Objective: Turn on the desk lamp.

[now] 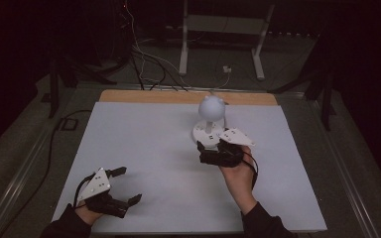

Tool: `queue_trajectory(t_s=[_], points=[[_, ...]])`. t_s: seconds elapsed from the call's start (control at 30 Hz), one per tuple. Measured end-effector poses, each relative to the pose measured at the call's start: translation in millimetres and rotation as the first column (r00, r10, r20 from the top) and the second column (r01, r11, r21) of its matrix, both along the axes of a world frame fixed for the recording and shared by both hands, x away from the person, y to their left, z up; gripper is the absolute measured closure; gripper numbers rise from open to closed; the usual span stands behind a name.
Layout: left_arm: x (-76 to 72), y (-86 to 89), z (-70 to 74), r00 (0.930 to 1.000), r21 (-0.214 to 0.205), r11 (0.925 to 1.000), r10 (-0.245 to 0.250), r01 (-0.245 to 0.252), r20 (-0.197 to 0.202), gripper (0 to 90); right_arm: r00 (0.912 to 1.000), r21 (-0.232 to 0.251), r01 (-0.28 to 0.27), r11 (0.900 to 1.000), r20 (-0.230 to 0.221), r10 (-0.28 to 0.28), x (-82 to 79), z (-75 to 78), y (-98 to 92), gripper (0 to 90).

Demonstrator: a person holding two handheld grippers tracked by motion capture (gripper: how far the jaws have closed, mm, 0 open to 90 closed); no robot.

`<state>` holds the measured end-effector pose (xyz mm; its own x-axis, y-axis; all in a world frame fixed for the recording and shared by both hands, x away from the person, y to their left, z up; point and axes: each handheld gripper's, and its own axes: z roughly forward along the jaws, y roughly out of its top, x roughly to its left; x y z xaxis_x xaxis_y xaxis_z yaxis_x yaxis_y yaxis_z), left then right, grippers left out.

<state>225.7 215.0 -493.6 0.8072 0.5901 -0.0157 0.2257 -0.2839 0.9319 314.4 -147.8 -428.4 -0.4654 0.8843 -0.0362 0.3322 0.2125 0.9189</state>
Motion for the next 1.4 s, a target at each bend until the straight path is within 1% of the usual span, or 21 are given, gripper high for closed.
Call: queue_trajectory(t_s=[0.1,0.2,0.27,0.33,0.4,0.43,0.5,0.57,0.8,0.87,0.93,1.03,1.07,1.1,1.13,1.17,1.2,1.23,1.3,1.37,1.4], points=[[0.0,0.1,-0.2,1.0,0.002,1.0,0.0,0.0,0.0,0.4,1.0,0.006,0.004,1.0,-0.003,-0.004,3.9,-3.0,7.9,0.1],[-0.2,0.3,0.2,1.0,-0.002,1.0,-0.002,0.002,0.0,0.4,0.9999,-0.003,0.015,0.9999,0.002,-0.015,8.0,-6.8,13.8,0.1],[-0.2,0.4,0.1,1.0,-0.001,1.0,-0.002,0.002,-0.001,0.4,0.9997,0.007,0.022,0.9997,-0.003,-0.022,11.1,-9.3,16.4,0.0],[-0.2,0.3,0.2,1.0,-0.003,1.0,-0.003,0.003,-0.001,0.4,0.9999,0.02,0.013,0.9997,-0.006,-0.013,13.8,-10.5,18.4,0.0],[-0.1,0.4,0.2,1.0,-0.004,1.0,-0.003,0.003,-0.002,0.4,0.9998,0.016,0.015,0.9998,0.016,-0.016,15.7,-11.7,20.9,0.0],[-0.1,0.5,0.2,1.0,-0.002,1.0,-0.002,0.002,-0.002,0.4,0.9998,0.018,0.018,0.9997,0.013,-0.018,17.0,-12.3,22.2,0.0],[-0.2,0.4,0.3,1.0,-0.002,1.0,-0.002,0.002,-0.001,0.4,0.9992,0.021,0.038,0.9991,0.011,-0.038,18.9,-13.9,23.9,0.0],[0.0,0.6,0.4,1.0,-0.005,1.0,-0.002,0.002,-0.001,0.4,0.9989,0.038,0.046,0.9982,0.011,-0.046,20.9,-15.4,24.6,0.0],[0.0,1.0,0.4,1.0,-0.005,1.0,-0.002,0.002,-0.002,0.4,0.994,0.023,0.109,0.9938,-0.006,-0.109,28.0,-21.3,26.0,0.0],[-0.1,1.0,0.3,1.0,-0.005,1.0,-0.001,0.001,-0.002,0.4,0.9917,0.041,0.128,0.9909,-0.017,-0.127,29.8,-23.6,26.6,0.0],[-0.1,1.1,0.6,1.0,-0.007,1.0,-0.002,0.002,0.0,0.4,0.9881,0.064,0.154,0.9861,-0.016,-0.153,32.0,-26.5,27.5,0.0],[-0.2,1.3,0.4,1.0,-0.005,1.0,-0.001,0.001,-0.001,0.4,0.9819,0.067,0.189,0.9797,-0.022,-0.188,35.8,-31.7,29.6,0.0],[-0.2,1.3,0.4,1.0,-0.005,1.0,-0.001,0.001,-0.001,0.4,0.9819,0.067,0.189,0.9797,-0.022,-0.188,35.8,-31.7,29.6,0.0],[-0.2,1.3,0.5,1.0,-0.004,1.0,-0.001,0.001,-0.001,0.4,0.9793,0.082,0.202,0.9759,-0.027,-0.2,37.7,-34.5,30.6,0.0],[-0.2,1.2,0.6,1.0,-0.004,1.0,-0.001,0.001,0.0,0.4,0.9776,0.08,0.211,0.9743,-0.022,-0.209,38.3,-35.5,30.9,0.0],[-0.1,1.2,0.5,1.0,-0.006,1.0,-0.003,0.003,-0.001,0.4,0.9776,0.08,0.211,0.9743,-0.022,-0.209,38.3,-35.5,30.9,0.0],[0.0,1.2,0.3,1.0,-0.002,1.0,-0.002,0.002,-0.001,0.4,0.9763,0.095,0.216,0.9717,-0.033,-0.214,39.7,-37.4,31.1,0.0],[-0.1,1.2,0.3,1.0,-0.002,1.0,-0.002,0.002,-0.001,0.4,0.9752,0.098,0.221,0.9704,-0.037,-0.218,40.2,-38.6,31.5,0.0],[-0.2,1.1,0.4,1.0,-0.003,1.0,-0.003,0.003,-0.001,0.4,0.9755,0.103,0.219,0.9703,-0.046,-0.215,41.2,-40.3,32.6,0.0],[-0.2,1.2,0.6,1.0,-0.006,1.0,-0.004,0.004,0.0,0.4,0.9757,0.103,0.219,0.9704,-0.041,-0.215,41.7,-41.1,32.9,0.0],[-0.2,1.3,0.3,1.0,-0.005,1.0,-0.002,0.002,-0.002,0.4,0.9751,0.115,0.22,0.9687,-0.053,-0.215,43.1,-42.5,33.7,0.0]])
